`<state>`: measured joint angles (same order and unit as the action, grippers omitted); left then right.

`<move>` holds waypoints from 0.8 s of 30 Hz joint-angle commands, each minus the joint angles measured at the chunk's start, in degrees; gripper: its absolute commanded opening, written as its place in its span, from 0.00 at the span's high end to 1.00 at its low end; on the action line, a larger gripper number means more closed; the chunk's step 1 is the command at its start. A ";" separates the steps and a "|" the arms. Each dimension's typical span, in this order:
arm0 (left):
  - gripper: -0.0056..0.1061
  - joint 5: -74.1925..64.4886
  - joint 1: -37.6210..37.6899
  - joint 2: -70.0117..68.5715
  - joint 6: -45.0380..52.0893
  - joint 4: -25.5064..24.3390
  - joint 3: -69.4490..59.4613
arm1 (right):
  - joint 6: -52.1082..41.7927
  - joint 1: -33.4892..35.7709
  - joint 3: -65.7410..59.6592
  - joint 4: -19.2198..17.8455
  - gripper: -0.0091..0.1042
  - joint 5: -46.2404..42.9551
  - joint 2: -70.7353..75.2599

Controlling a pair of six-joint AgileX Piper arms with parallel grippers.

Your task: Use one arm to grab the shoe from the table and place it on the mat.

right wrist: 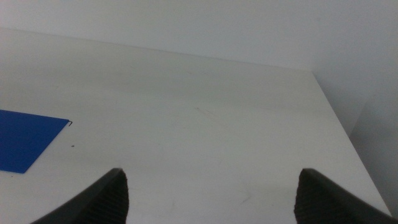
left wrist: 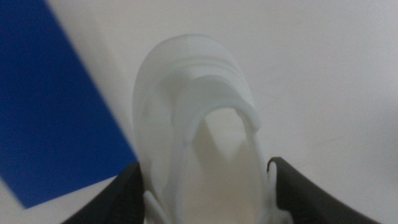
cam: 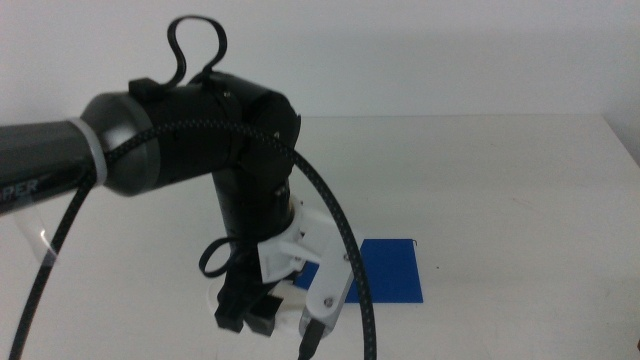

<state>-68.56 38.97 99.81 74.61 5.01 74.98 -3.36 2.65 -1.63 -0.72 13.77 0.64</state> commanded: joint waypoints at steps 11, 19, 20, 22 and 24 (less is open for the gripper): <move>0.96 -6.60 0.11 -0.43 6.93 -3.06 9.43 | -0.58 -0.06 -0.31 -0.62 0.23 -4.18 -0.16; 0.96 -6.60 0.17 8.83 9.23 -3.66 18.48 | -0.58 -0.06 -0.31 -0.62 0.23 -4.18 -0.16; 0.96 -6.60 0.17 10.05 9.52 -3.66 19.77 | -0.58 -0.06 -0.31 -0.62 0.23 -4.18 -0.16; 0.96 -6.60 0.17 12.16 9.81 -2.90 22.37 | -0.58 -0.06 -0.31 -0.62 0.23 -4.18 -0.16; 0.96 -6.60 0.17 14.03 10.56 -1.83 24.58 | -0.58 -0.06 -0.31 -0.62 0.23 -4.18 -0.16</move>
<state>-69.76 38.97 115.87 84.61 1.54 96.35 -3.36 2.65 -1.63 -0.72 13.77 0.64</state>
